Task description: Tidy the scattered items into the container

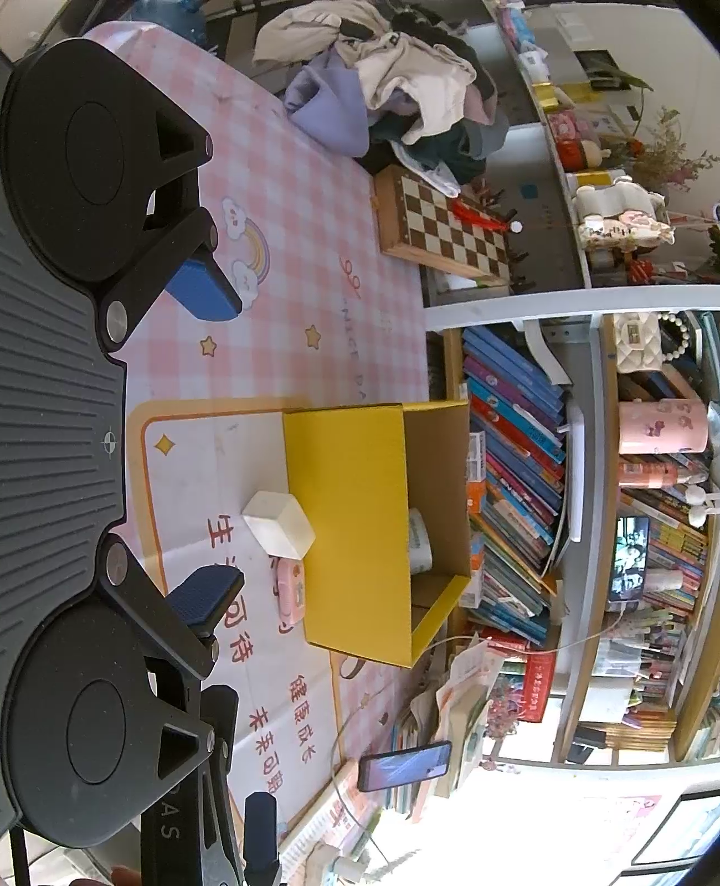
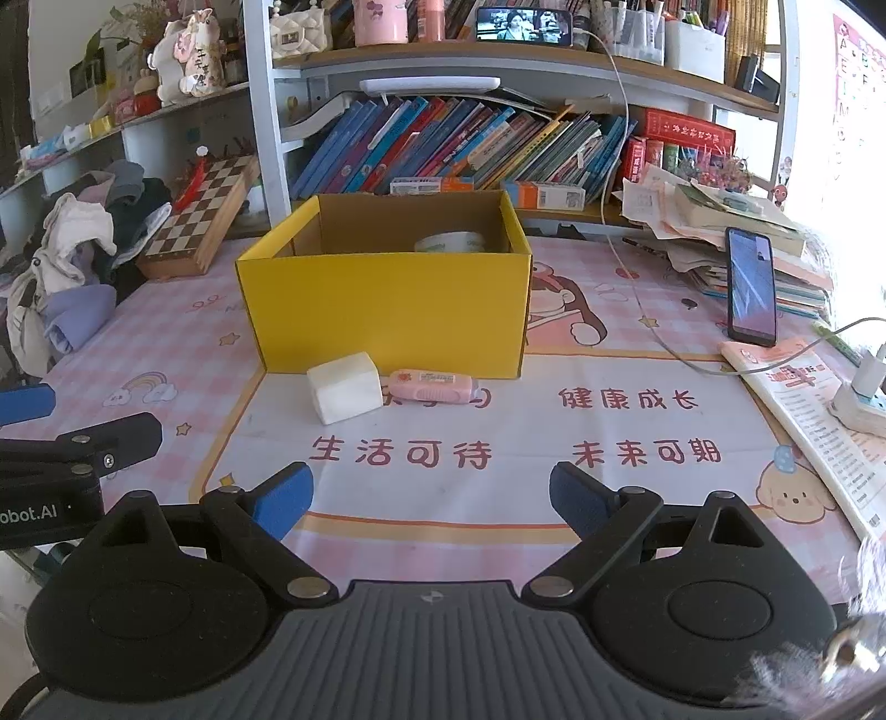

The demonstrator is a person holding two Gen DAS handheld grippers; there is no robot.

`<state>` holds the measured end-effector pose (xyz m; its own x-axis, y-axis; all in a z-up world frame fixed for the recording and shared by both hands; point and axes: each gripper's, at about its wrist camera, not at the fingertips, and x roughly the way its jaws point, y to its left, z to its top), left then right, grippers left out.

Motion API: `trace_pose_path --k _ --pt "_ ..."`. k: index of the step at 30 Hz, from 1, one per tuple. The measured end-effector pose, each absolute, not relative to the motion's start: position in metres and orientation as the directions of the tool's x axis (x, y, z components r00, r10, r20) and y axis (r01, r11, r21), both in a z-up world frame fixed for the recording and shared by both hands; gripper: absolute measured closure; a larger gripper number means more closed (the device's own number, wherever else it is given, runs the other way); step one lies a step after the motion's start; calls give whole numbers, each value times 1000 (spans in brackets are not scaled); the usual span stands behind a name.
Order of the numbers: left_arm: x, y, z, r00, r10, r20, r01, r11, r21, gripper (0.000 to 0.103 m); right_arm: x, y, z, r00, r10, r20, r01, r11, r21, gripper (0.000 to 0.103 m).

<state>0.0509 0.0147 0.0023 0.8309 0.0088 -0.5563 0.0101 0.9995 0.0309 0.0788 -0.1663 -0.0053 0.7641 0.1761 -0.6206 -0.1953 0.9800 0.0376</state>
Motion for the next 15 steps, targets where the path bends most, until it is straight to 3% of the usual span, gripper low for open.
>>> trace_pose_path --k 15 --pt "56 14 -2 820 0 -572 18 1000 25 6 84 -168 -9 754 168 -634 -185 982 40 10"
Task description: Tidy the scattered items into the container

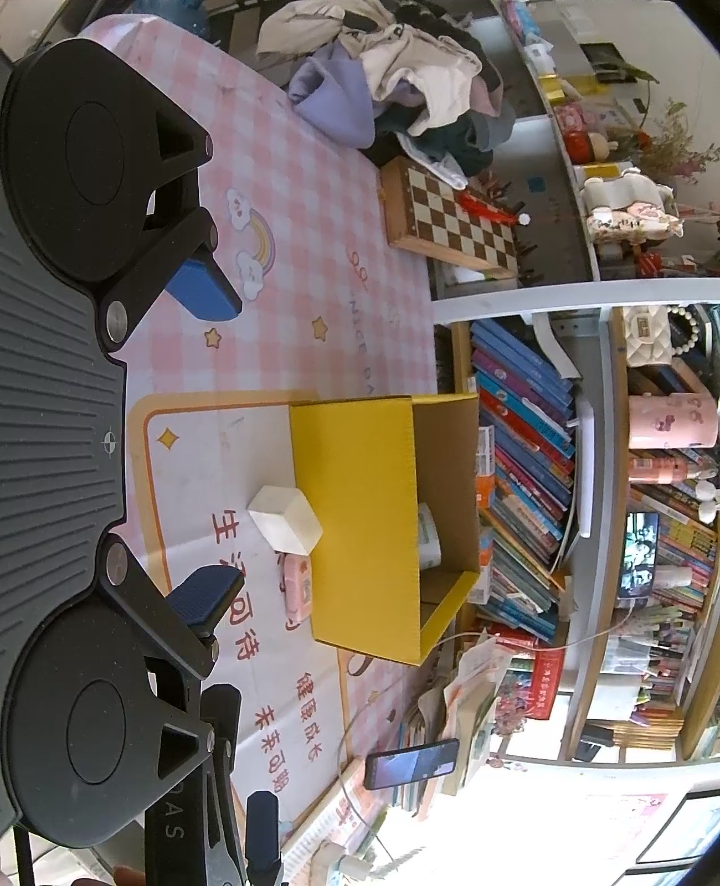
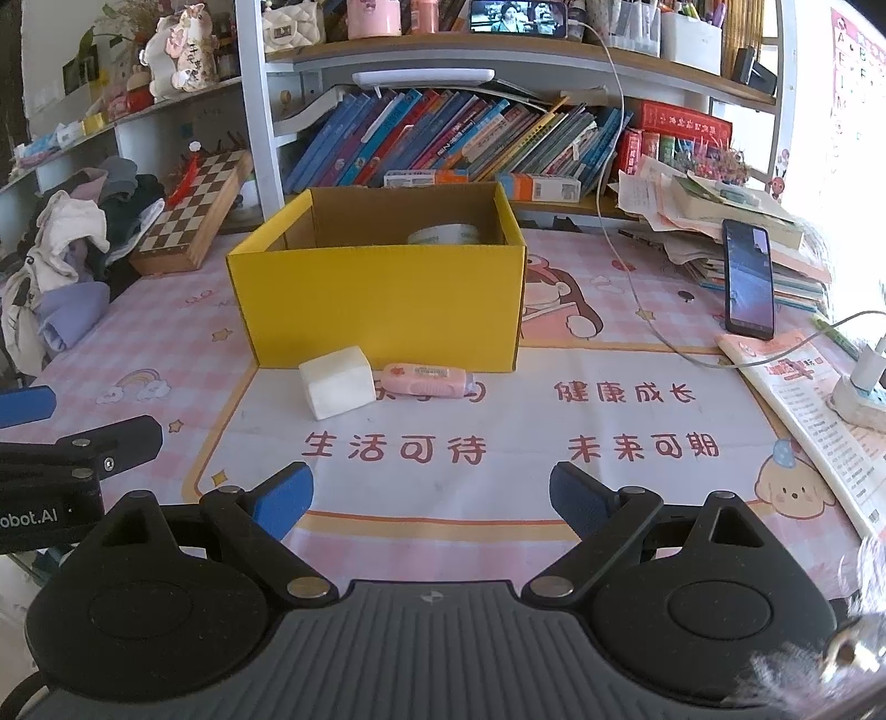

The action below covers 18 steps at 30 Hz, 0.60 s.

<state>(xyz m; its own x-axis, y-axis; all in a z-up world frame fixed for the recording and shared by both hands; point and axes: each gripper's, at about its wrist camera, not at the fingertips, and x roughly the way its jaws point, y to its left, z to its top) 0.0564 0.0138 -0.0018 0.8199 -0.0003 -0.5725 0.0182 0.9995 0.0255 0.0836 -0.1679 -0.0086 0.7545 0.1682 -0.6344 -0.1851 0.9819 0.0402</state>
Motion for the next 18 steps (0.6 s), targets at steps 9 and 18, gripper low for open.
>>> trace_pose_path --k 9,18 --pt "63 15 -6 806 -1 -592 16 1000 21 6 90 -167 -12 742 163 -651 -182 983 39 10" --pt "70 15 -9 799 -6 -601 22 1000 19 6 97 -167 -14 737 161 -656 -181 983 38 10"
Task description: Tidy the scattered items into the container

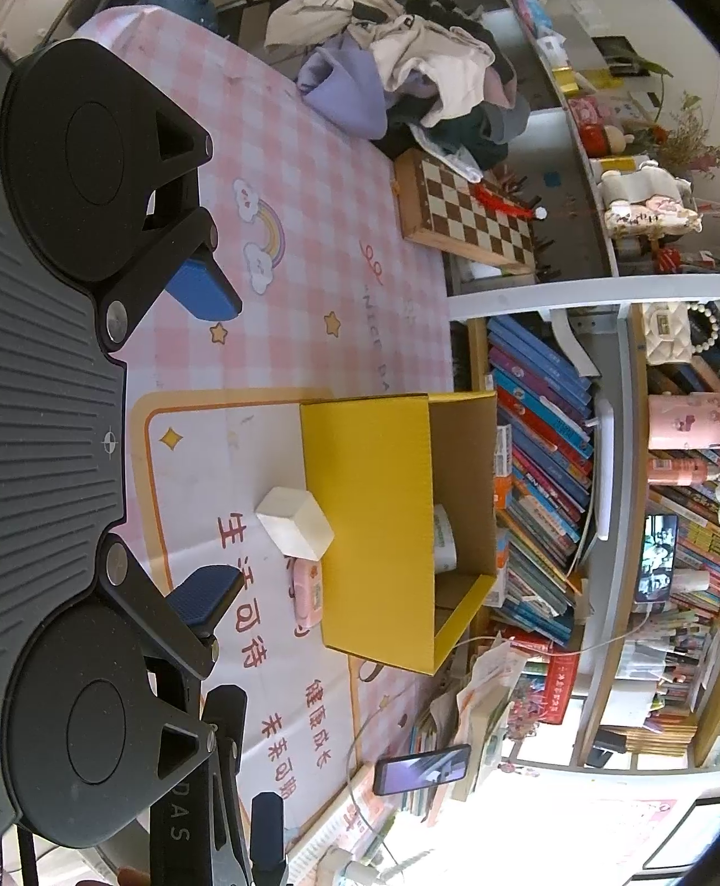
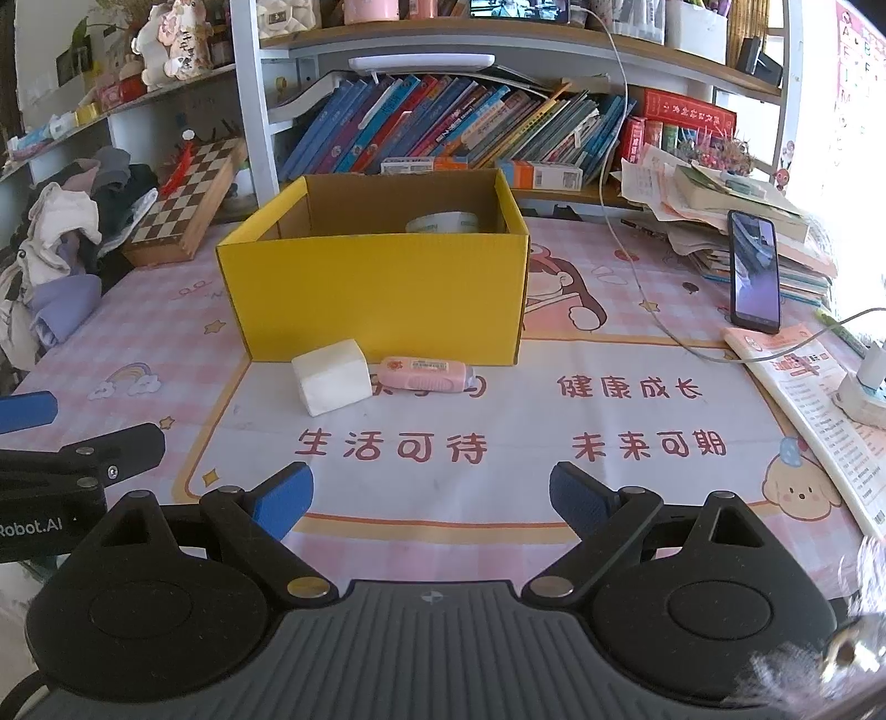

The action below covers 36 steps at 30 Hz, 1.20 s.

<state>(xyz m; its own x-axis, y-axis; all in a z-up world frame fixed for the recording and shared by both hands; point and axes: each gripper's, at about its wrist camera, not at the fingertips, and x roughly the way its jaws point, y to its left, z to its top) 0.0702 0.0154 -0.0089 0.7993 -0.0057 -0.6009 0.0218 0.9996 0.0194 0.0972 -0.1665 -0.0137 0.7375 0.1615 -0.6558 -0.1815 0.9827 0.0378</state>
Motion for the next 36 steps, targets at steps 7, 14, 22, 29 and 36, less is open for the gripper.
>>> trace_pose_path --k 7,14,22,29,36 --pt "79 16 -9 800 -26 -600 32 999 -2 6 107 -166 -13 730 172 -661 -200 979 34 12" --pt "95 13 -12 794 -50 -606 49 999 -18 6 126 -169 -14 721 177 -670 -207 978 35 15" --pt "123 11 -20 768 -48 -639 32 999 -36 7 153 -170 -19 700 185 -690 -222 974 37 15" --pt "149 13 -27 744 -83 -663 22 995 -100 7 182 -174 -24 679 195 -708 -231 972 46 19" --pt "171 -4 -35 744 -99 -661 84 995 -54 8 212 -177 -33 647 214 -732 -254 966 58 22"
